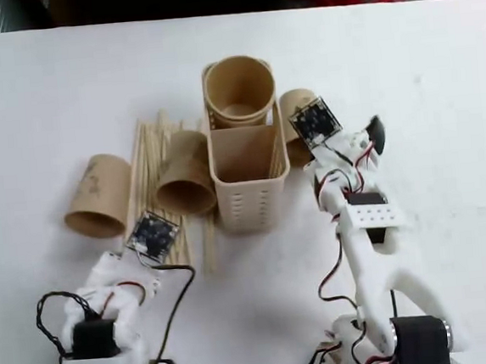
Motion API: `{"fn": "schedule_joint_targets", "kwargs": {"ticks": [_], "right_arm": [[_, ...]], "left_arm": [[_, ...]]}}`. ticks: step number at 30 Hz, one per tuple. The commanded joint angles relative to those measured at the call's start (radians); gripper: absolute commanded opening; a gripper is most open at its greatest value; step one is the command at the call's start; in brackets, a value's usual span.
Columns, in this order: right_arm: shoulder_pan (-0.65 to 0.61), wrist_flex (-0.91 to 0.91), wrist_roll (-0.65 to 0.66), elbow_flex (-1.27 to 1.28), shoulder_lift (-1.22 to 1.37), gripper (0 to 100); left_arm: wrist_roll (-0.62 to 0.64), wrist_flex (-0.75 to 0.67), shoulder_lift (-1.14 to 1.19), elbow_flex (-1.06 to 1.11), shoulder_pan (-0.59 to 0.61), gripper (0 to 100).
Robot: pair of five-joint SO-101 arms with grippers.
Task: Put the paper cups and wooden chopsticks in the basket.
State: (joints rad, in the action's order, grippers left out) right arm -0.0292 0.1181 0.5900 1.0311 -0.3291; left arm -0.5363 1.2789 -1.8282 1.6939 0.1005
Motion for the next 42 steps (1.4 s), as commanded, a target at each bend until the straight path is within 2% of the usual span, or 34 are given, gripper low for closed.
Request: {"fn": "schedule_joint_targets", "kwargs": {"ticks": [1,7,13,20,23,25,28,32,35,42], "right_arm": [[0.019,-0.05,0.005,-0.006,-0.005,23.2],[0.053,-0.11,0.005,-0.008,-0.005,14.8],[0.085,-0.156,0.008,-0.008,-0.005,1.5],[0.133,-0.12,0.023,0.006,-0.013,4.0],[0.113,-0.071,0.149,0.066,-0.027,7.1],[0.11,-0.116,0.181,0.126,-0.042,7.7],[0.111,-0.231,0.18,0.187,-0.061,13.5],[0.104,-0.262,0.118,0.192,-0.054,23.1],[0.091,-0.262,0.077,0.141,-0.044,23.4],[0.019,-0.262,0.083,0.032,0.067,23.7]], "left_arm": [[-0.003,0.015,0.007,-0.002,0.005,10],[-0.003,0.015,0.007,-0.002,0.005,10],[-0.003,0.015,0.007,-0.002,0.005,10],[-0.003,0.015,0.007,-0.002,0.005,10],[-0.003,0.015,0.007,-0.002,0.005,10],[-0.003,0.015,0.007,-0.002,0.005,10],[-0.003,0.015,0.007,-0.002,0.005,10],[-0.003,0.015,0.007,-0.002,0.005,10],[-0.003,0.015,0.007,-0.002,0.005,10],[-0.003,0.015,0.007,-0.002,0.005,10]]}}
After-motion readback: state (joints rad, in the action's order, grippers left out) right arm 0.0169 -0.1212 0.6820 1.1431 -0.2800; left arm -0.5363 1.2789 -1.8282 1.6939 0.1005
